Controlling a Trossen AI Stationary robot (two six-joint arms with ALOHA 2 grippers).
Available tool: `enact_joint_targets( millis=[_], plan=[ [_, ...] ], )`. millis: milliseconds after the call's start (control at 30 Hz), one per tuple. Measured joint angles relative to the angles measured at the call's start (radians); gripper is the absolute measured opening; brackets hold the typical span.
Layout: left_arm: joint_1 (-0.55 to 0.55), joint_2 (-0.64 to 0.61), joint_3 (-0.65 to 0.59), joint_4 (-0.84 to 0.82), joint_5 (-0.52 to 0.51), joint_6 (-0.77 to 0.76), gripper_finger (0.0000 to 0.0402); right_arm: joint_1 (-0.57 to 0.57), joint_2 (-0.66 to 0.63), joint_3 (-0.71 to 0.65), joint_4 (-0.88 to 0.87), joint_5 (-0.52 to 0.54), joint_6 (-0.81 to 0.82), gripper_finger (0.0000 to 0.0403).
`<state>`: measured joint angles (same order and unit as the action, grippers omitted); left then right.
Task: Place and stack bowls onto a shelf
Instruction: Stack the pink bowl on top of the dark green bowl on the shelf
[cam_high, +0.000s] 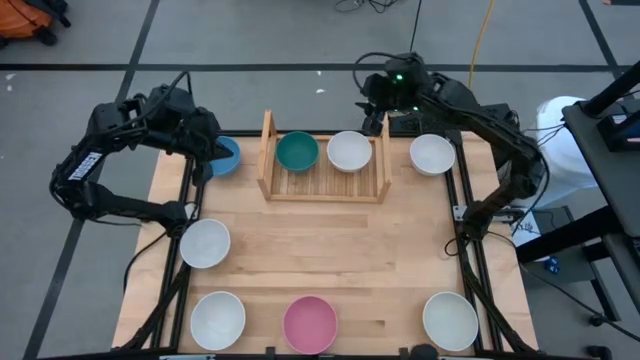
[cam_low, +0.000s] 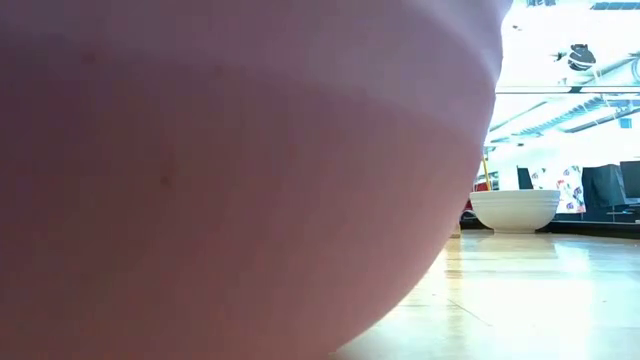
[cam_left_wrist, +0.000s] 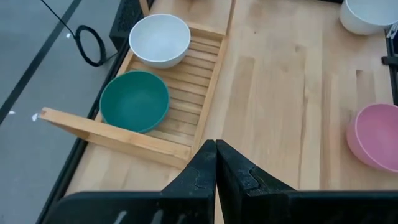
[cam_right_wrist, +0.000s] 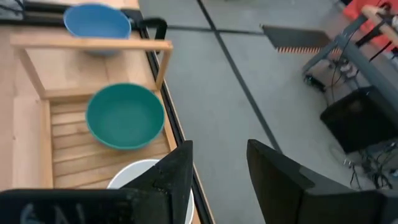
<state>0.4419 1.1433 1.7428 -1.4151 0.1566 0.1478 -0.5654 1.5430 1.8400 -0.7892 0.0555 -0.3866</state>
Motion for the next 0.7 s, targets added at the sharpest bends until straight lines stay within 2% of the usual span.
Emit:
enact_joint_targets(
  millis=[300,533,700],
  plan=[
    [0.0,0.061,0.0,0.001,0.012,-0.082,0.0041,0.034,-0.087,0.0,-0.001,0.0,0.006,0.0146],
    [-0.03,0.148,0.0,0.002,0.193,-0.126,0.0066,0.038,-0.109,0.0,-0.009,0.001,-0.002,0.0146],
    [-0.122,0.226,0.0,-0.005,0.211,-0.127,0.0067,0.038,-0.14,0.0,-0.003,0.001,-0.029,0.0146]
  ],
)
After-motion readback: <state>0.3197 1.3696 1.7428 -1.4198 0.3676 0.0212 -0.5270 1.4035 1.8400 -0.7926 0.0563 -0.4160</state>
